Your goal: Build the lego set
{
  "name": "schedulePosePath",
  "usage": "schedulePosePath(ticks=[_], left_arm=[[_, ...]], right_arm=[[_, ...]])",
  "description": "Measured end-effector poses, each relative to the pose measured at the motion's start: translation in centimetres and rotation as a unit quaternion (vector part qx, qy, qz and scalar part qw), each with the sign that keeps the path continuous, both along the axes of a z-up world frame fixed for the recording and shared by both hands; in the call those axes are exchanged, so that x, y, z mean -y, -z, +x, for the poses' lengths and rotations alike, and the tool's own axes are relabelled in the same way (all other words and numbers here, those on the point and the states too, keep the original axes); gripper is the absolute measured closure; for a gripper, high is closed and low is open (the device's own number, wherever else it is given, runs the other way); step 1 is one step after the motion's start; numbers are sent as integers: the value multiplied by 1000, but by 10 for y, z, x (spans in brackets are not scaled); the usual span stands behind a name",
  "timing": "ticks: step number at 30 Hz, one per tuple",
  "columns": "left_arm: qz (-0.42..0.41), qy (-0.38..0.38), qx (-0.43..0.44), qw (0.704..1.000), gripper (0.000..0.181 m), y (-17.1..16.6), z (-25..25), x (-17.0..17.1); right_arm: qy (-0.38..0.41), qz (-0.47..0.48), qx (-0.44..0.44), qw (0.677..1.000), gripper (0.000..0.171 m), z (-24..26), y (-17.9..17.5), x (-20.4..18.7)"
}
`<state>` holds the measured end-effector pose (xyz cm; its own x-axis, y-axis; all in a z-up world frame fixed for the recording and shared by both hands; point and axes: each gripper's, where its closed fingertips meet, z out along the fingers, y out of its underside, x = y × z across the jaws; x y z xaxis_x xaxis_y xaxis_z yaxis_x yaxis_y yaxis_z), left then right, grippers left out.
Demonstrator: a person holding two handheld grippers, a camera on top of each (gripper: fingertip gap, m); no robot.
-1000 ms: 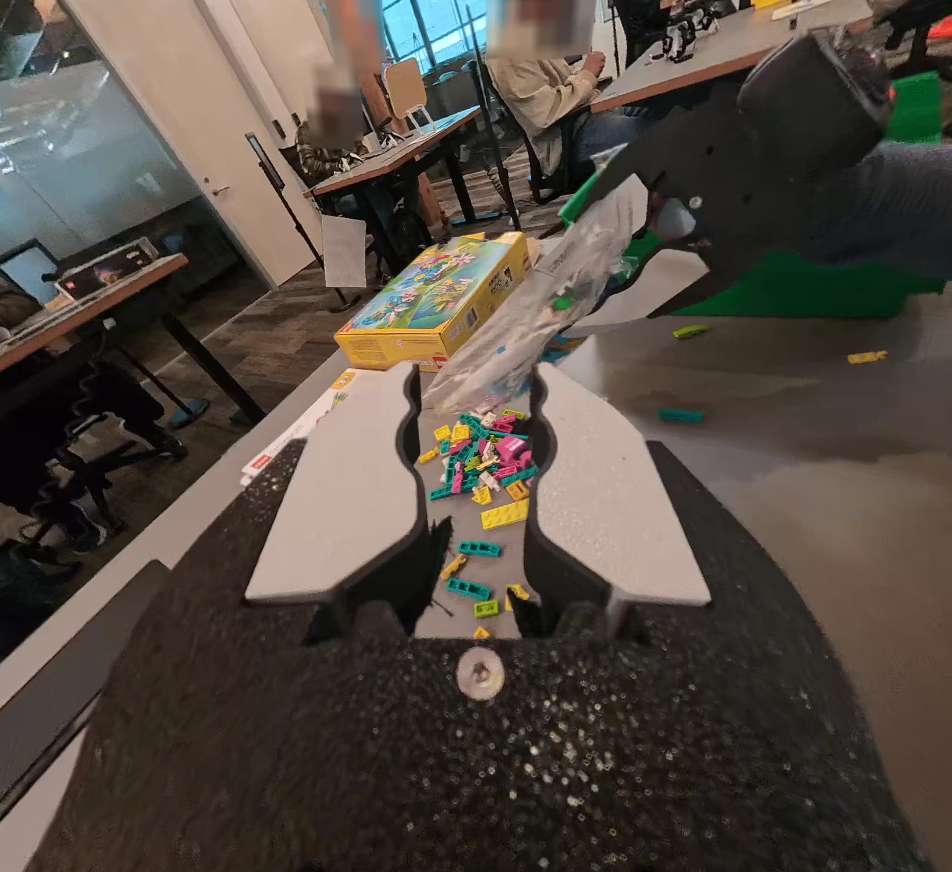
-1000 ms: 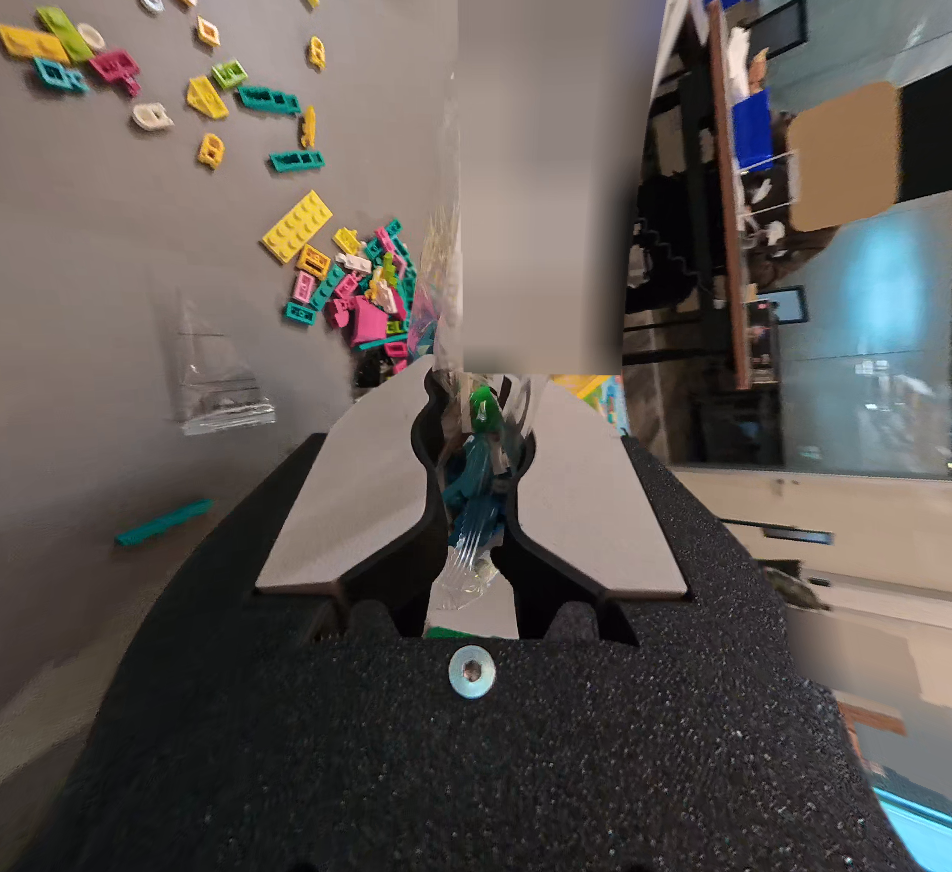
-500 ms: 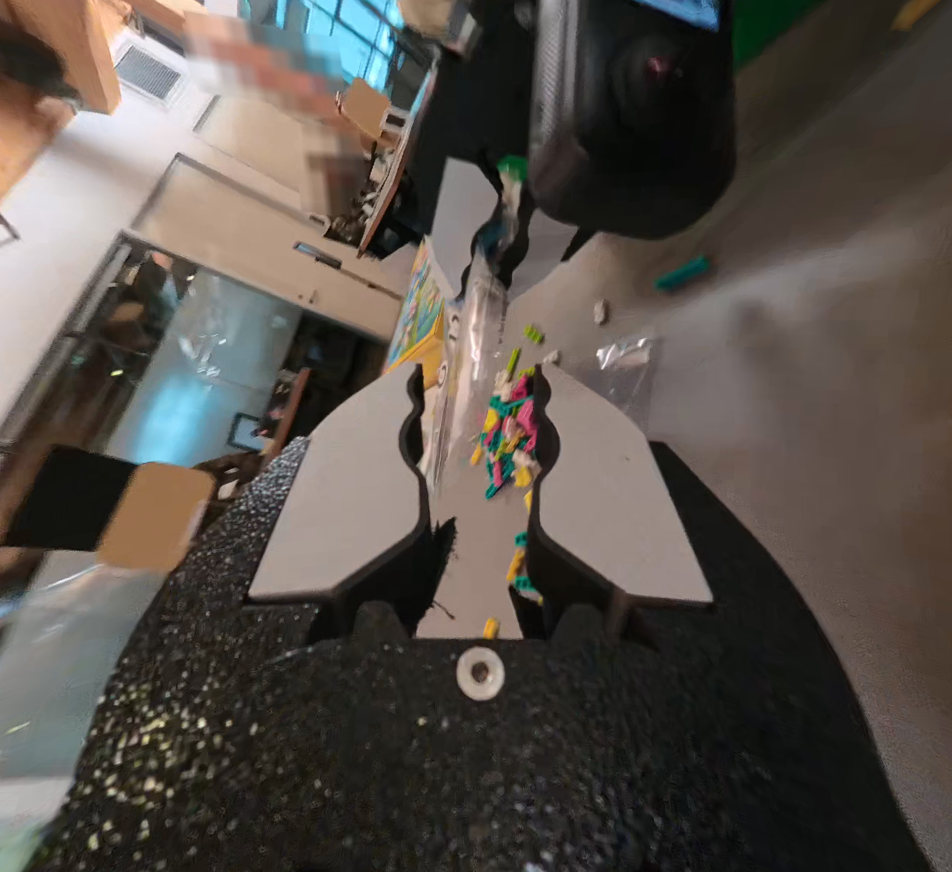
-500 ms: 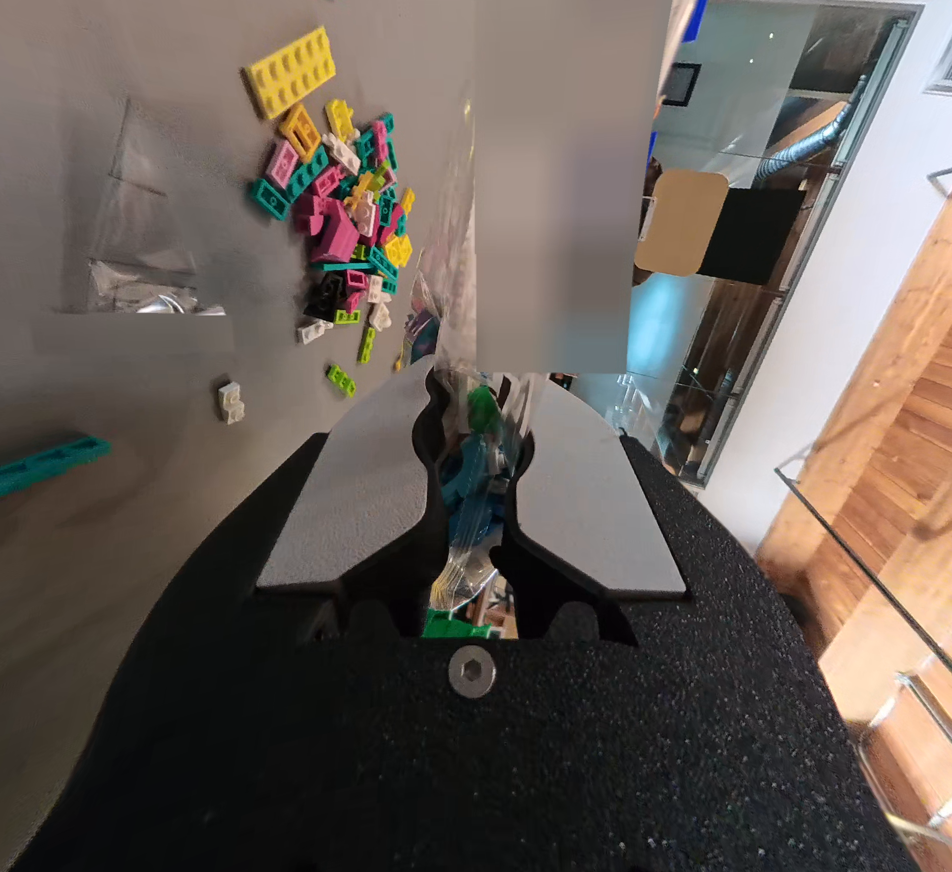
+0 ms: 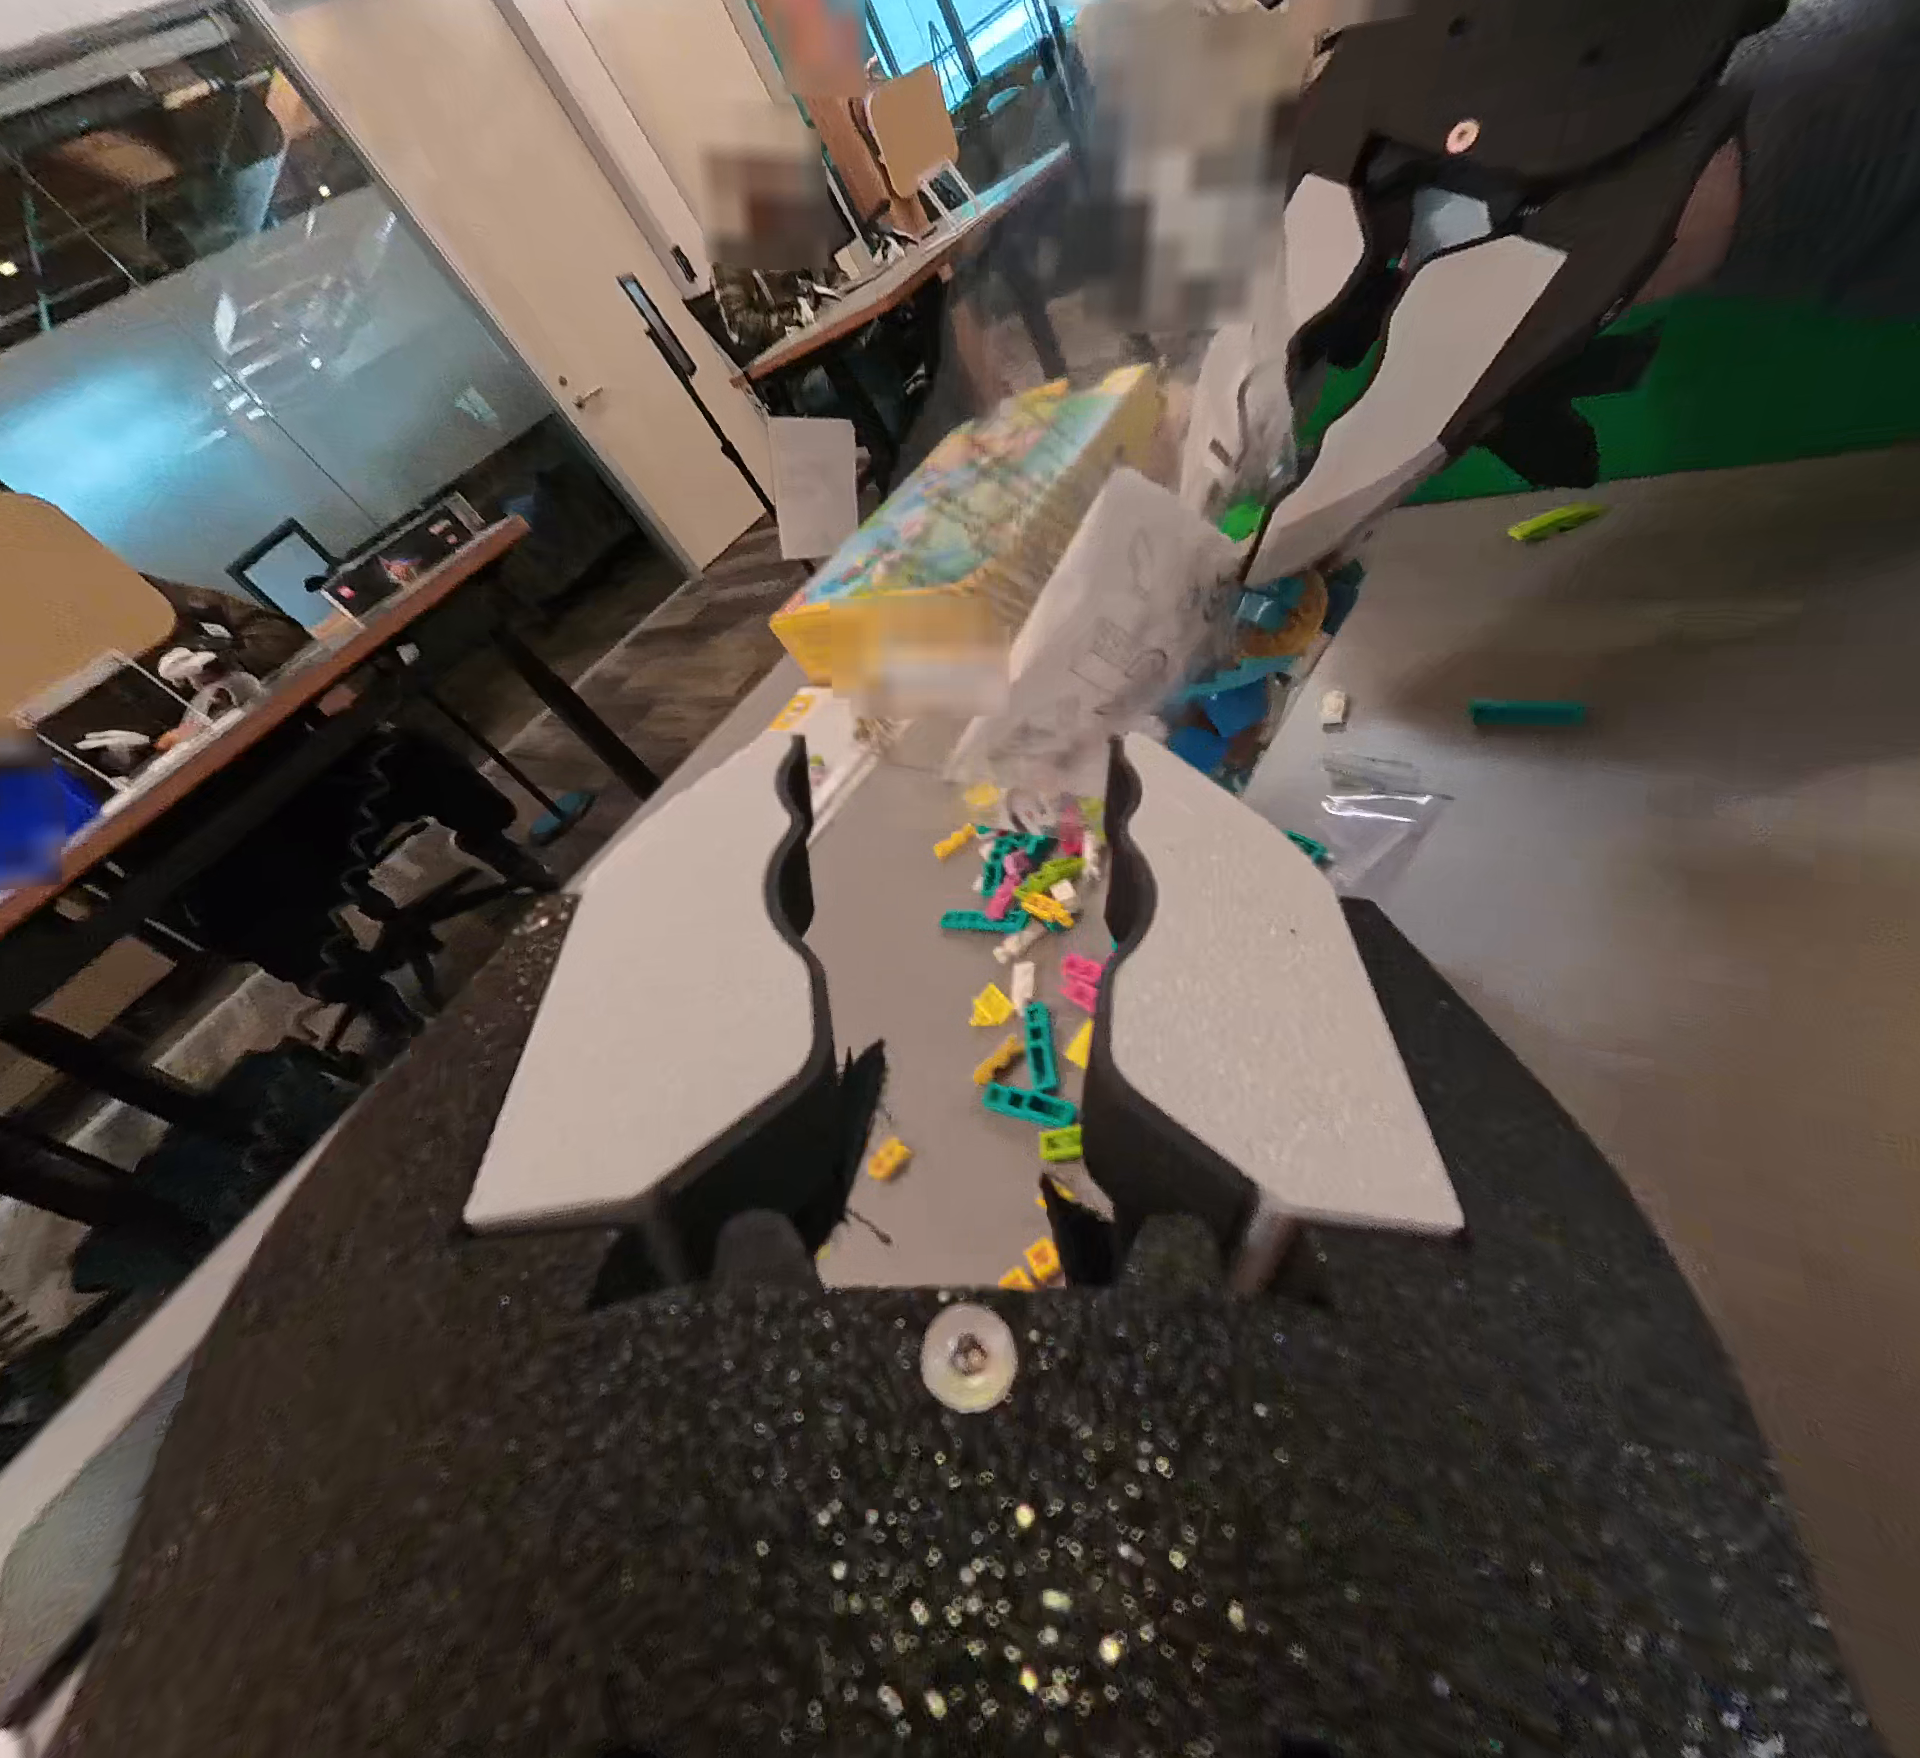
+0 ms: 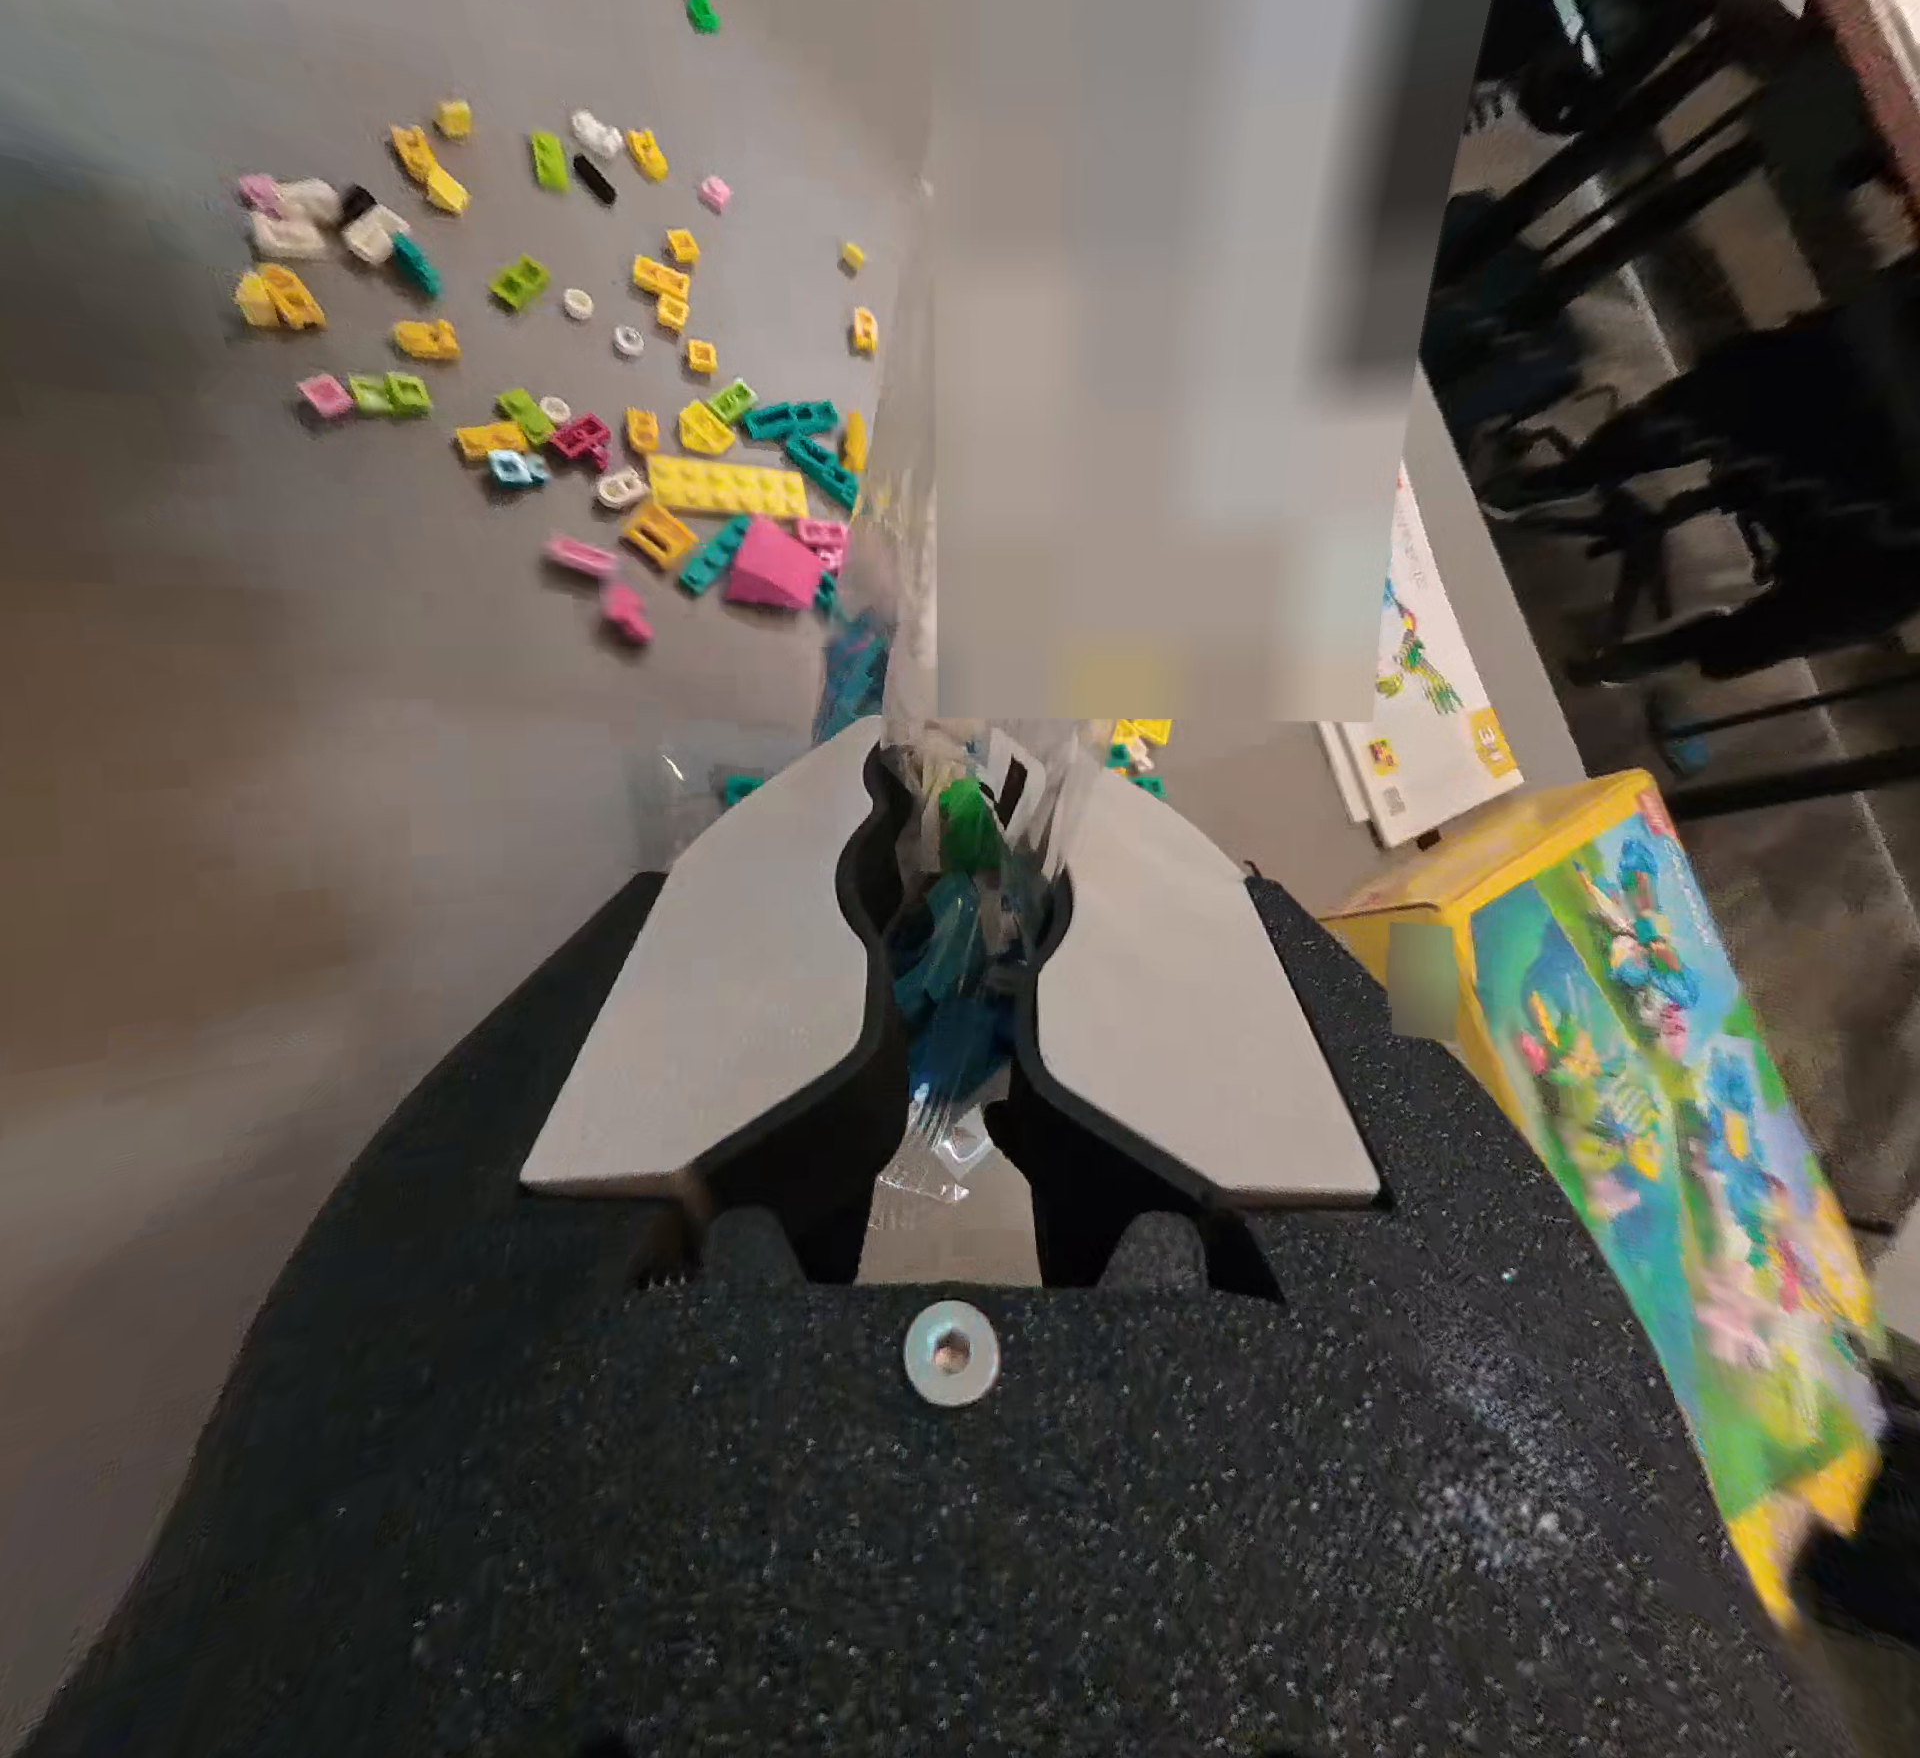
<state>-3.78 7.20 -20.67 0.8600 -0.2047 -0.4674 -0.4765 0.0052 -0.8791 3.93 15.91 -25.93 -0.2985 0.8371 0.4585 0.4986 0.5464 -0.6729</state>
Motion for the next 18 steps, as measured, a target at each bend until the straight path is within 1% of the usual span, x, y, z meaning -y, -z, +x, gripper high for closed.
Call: schedulePosePath(ticks=[3,6,8,9,11,13,14,16,18], left_arm=[[6,3,-22,1000,126,-19,-2,-4],[-13,24,-9,1000,123,-26,-2,-10],[-28,41,-4,999,122,-25,3,-13],[-32,49,-8,998,123,-23,8,-14],[-44,50,-45,997,130,-12,18,-17],[-61,38,-98,993,136,3,25,-21],[-73,32,-120,990,139,12,28,-22],[-102,25,-151,983,150,30,32,-26],[-110,13,-170,979,171,39,33,-30]], right_arm=[[16,84,35,996,153,-3,-6,-13],[16,186,62,981,153,-9,-15,-22],[6,272,102,957,153,-12,-16,-26],[0,319,129,939,153,-12,-14,-27],[-11,406,182,895,154,-14,-11,-31],[-28,462,217,860,154,-16,-7,-33],[-36,474,227,850,154,-17,-4,-33],[-47,481,233,844,154,-18,0,-31],[-47,482,225,846,154,-20,0,-29]])
